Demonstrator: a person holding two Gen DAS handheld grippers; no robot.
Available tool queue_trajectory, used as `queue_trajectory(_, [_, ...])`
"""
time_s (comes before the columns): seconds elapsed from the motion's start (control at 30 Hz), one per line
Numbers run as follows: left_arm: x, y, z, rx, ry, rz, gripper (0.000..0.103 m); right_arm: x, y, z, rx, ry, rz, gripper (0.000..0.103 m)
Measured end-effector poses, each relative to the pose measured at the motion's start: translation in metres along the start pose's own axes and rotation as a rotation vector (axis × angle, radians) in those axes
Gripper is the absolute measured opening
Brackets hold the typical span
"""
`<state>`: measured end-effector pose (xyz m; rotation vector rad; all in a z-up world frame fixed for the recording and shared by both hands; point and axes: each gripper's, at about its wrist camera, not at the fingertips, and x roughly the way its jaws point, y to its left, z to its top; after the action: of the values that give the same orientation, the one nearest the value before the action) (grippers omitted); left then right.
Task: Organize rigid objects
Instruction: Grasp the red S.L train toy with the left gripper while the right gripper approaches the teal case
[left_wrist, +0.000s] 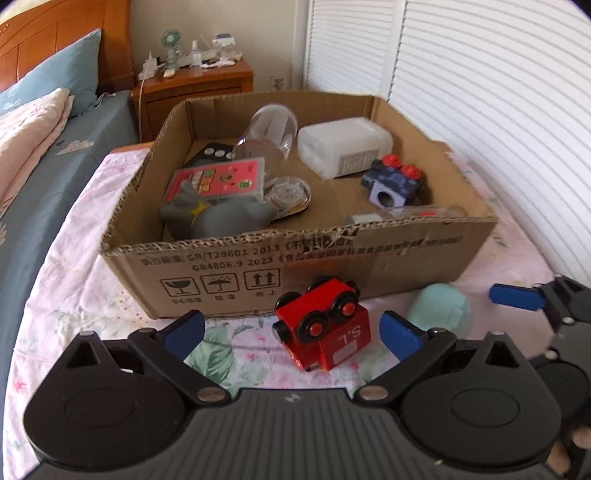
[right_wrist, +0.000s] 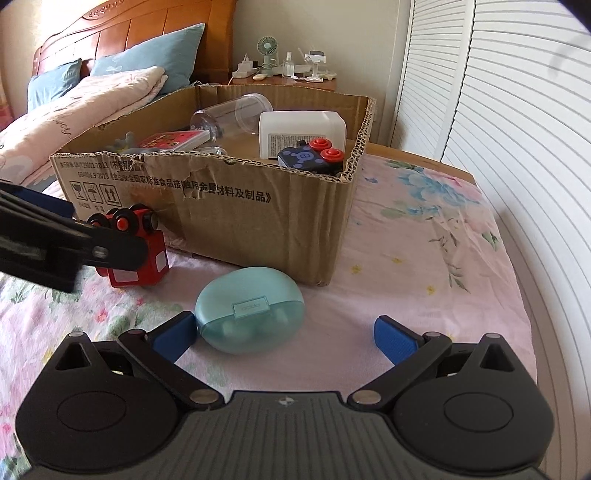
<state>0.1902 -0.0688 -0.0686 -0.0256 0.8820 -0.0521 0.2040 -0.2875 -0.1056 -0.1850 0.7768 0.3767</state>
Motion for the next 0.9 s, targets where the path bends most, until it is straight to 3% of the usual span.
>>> queue_trajectory(0.27, [0.005,0.006,-0.008,0.028,0.024,0.052,0.101,0.001,0.000,0.001,0.006,-0.004,-0.003,0.103])
queue_trajectory(0.57, [-0.001,0.043,-0.025,0.065,0.061,0.131,0.100,0.000,0.002,0.000,0.018,0.003,-0.015,0.103])
queue_trajectory(0.83, [-0.003,0.054,-0.034,0.034,0.026,0.074,0.095,0.000,0.003,0.000,0.026,-0.001,-0.026,0.103])
queue_trajectory(0.9, [-0.004,0.051,-0.034,0.031,0.013,0.046,0.083,0.000,0.003,0.000,0.028,0.000,-0.028,0.103])
